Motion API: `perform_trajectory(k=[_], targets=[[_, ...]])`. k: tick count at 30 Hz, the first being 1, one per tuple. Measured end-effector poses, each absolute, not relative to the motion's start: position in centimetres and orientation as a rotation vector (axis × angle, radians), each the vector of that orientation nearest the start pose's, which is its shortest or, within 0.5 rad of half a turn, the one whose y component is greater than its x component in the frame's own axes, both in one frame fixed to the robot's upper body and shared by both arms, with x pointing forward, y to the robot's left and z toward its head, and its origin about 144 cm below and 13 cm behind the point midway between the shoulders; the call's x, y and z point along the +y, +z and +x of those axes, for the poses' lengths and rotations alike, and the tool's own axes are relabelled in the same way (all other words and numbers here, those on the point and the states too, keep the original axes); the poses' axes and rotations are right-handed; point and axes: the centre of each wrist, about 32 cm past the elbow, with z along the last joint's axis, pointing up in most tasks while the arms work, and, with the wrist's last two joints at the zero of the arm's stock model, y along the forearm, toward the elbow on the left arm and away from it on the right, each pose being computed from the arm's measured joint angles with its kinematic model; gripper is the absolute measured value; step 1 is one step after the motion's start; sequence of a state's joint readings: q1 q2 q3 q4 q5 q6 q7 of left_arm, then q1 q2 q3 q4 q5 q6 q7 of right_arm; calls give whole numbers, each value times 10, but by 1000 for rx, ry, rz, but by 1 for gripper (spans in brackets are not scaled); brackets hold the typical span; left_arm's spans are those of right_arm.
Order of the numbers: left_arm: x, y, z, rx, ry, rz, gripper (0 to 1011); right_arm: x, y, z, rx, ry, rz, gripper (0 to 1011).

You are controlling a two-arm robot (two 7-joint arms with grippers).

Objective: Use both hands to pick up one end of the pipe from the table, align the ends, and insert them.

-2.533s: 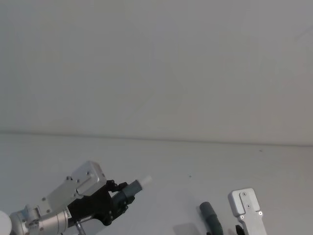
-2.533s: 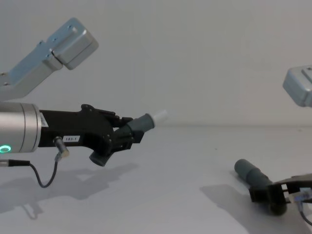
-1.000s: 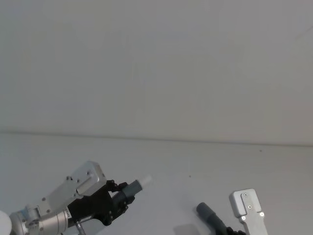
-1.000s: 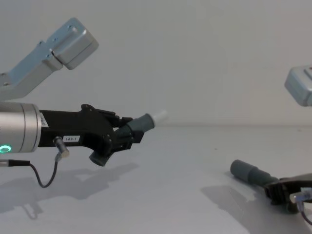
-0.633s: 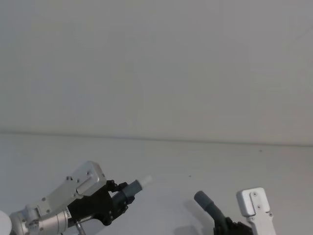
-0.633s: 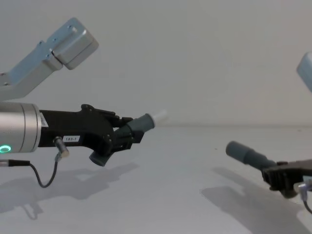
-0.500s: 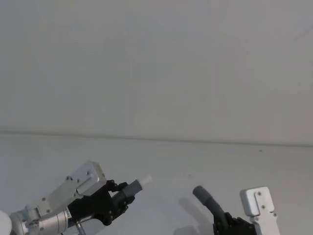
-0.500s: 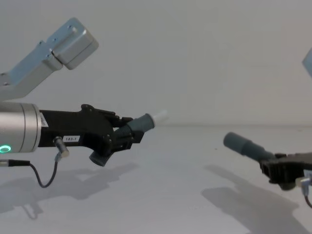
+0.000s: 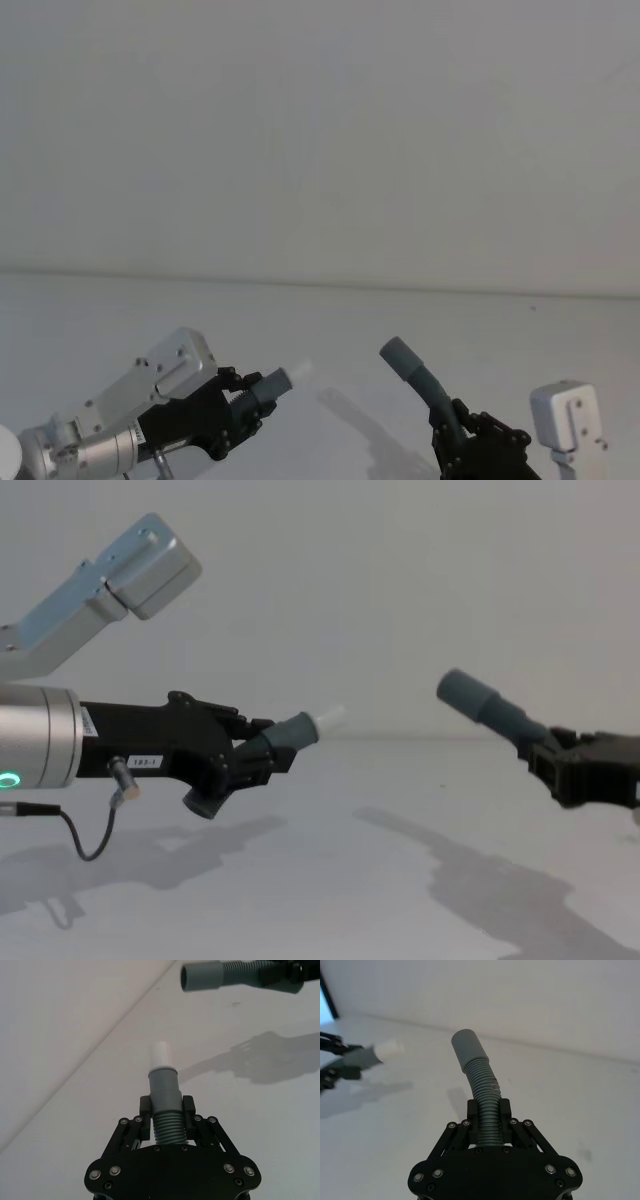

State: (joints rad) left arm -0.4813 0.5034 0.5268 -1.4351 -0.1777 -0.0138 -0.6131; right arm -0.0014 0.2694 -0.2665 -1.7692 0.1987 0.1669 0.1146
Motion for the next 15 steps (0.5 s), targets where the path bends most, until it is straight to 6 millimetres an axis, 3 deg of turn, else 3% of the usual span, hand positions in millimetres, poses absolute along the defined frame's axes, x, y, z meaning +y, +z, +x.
perform_trajectory(k=[15], targets=[[259,1259,574,-430,465,347,336,-240,1177,455,-134,-934,114,225]])
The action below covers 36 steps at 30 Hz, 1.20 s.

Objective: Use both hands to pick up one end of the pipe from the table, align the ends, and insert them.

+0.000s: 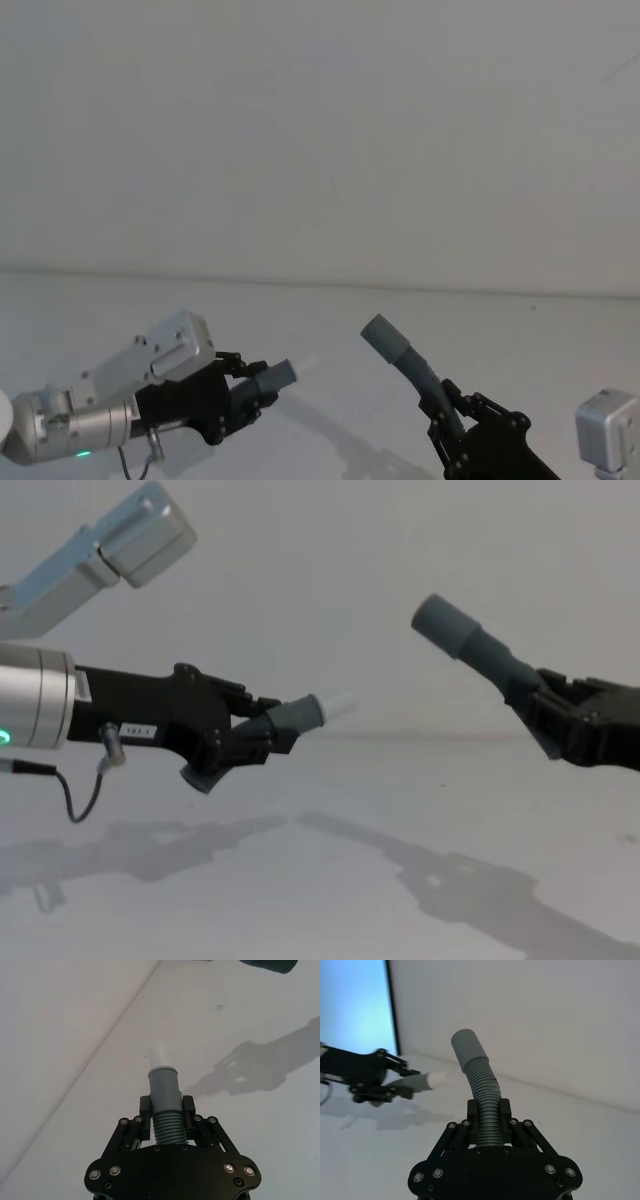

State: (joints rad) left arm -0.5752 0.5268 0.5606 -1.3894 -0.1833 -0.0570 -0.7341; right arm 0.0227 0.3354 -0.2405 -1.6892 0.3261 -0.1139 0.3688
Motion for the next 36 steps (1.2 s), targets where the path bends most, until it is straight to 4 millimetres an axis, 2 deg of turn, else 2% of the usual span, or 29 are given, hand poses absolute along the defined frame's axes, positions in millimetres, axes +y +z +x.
perform_trajectory(k=[15,24,36], targets=[[265,1283,585,-494,413,359,336,-269,1169,475,-236,-722,188,225],[269,1296,591,-517,351,350,336,-281,1167,485,-287,-663,181,225],[272,1318,602,-520,186,326,336,-288,1166,494,-334,-639,162,225]])
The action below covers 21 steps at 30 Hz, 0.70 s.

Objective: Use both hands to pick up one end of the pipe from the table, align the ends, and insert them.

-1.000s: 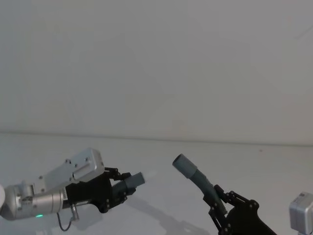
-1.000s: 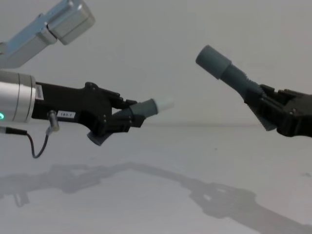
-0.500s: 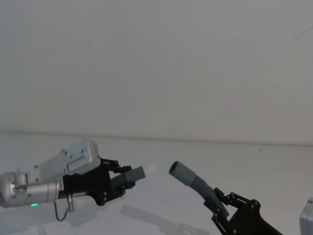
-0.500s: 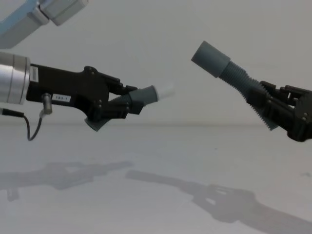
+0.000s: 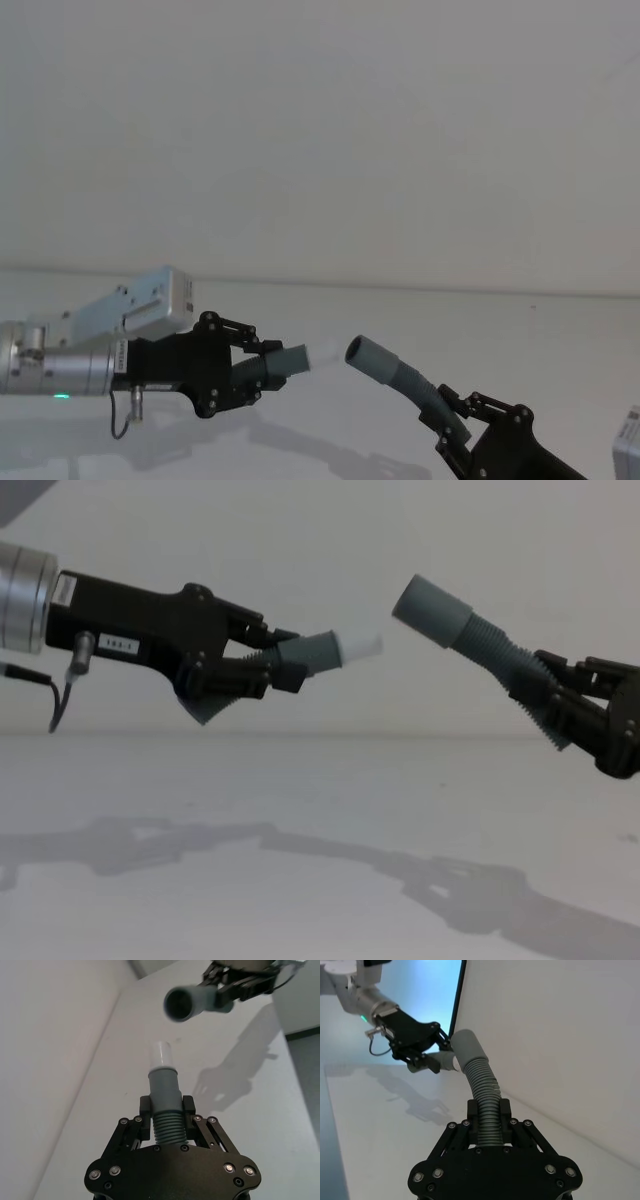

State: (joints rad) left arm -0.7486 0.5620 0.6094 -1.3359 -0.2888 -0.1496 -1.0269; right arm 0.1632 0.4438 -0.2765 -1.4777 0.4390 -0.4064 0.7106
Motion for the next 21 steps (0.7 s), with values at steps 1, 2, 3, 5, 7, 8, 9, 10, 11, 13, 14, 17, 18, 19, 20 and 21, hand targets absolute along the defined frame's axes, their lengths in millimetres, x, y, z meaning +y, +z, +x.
perform_trajectory(k=[1,2,3,5,7,8,9,10,11,13,14,17,18,19,20,21], targets=[[272,1319,603,-519,177,326,339,-288,1166,495,-338,-638,160,225],[272,1321,603,-519,168,327,336,-288,1165,495,-341,-638,158,225],[272,1323,604,-520,159,328,336,-289,1165,496,-345,-637,155,225],[272,1328,606,-521,132,332,339,-290,1165,497,-356,-635,147,225],[272,1333,607,-522,111,342,336,-291,1164,498,-367,-634,137,225],[272,1333,607,-522,111,342,336,-291,1164,499,-372,-634,134,225],[273,1337,608,-519,98,350,336,-292,1164,499,-375,-634,132,225],[274,1339,608,-520,93,355,336,-292,1164,500,-380,-634,128,225],[274,1340,608,-519,87,359,336,-293,1164,500,-384,-635,126,225],[275,1345,608,-518,76,372,336,-296,1164,502,-398,-637,115,225],[276,1348,608,-517,69,380,336,-297,1163,503,-401,-637,112,226],[279,1354,606,-518,62,397,339,-300,1163,505,-413,-639,102,225],[280,1355,606,-517,60,401,339,-301,1163,505,-416,-639,101,225],[281,1356,606,-518,59,405,336,-302,1163,506,-419,-640,98,224],[282,1358,605,-519,57,412,336,-303,1163,506,-422,-640,96,225],[282,1359,605,-519,57,415,336,-305,1163,507,-430,-639,93,225]])
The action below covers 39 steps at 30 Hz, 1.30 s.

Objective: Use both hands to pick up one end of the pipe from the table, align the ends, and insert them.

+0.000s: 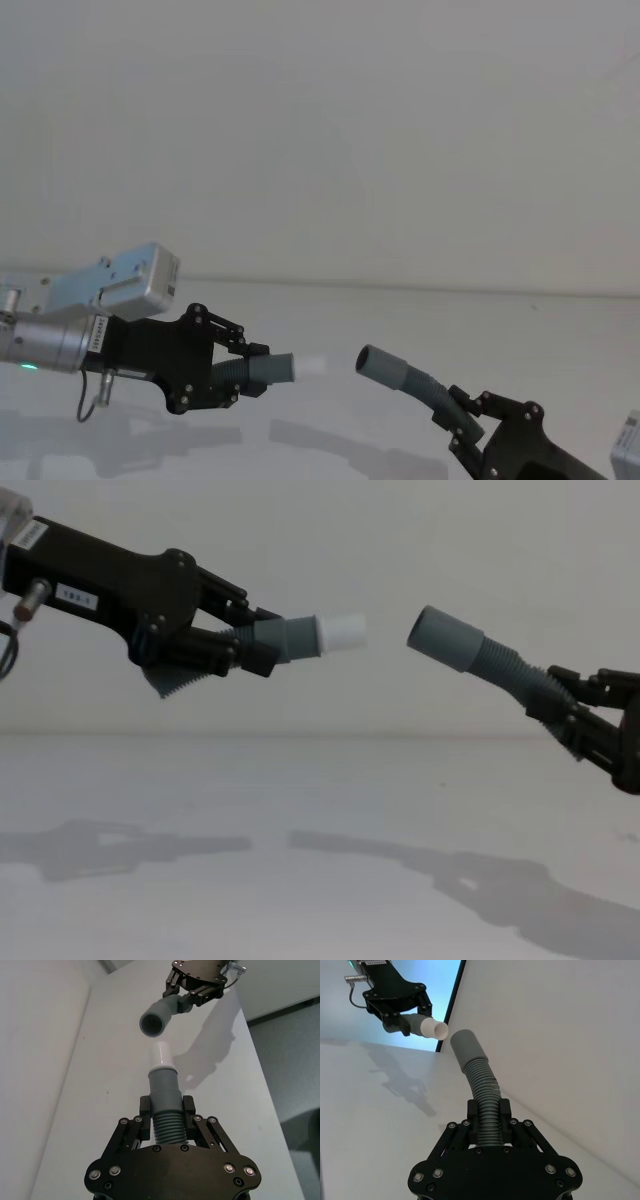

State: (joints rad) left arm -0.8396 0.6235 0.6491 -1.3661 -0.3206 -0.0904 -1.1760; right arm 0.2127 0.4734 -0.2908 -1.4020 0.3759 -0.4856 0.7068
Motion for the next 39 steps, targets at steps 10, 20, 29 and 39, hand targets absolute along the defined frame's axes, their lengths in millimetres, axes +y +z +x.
perform_trajectory(k=[10,20,29,39], targets=[[286,1371,605,-523,41,447,339,-318,1164,514,-488,-618,86,225],[284,1377,612,-524,16,468,336,-324,1165,521,-589,-586,68,225],[280,1381,616,-525,-4,476,339,-325,1168,525,-695,-581,26,225],[275,1383,617,-523,-25,483,336,-322,1170,526,-783,-617,-34,225]])
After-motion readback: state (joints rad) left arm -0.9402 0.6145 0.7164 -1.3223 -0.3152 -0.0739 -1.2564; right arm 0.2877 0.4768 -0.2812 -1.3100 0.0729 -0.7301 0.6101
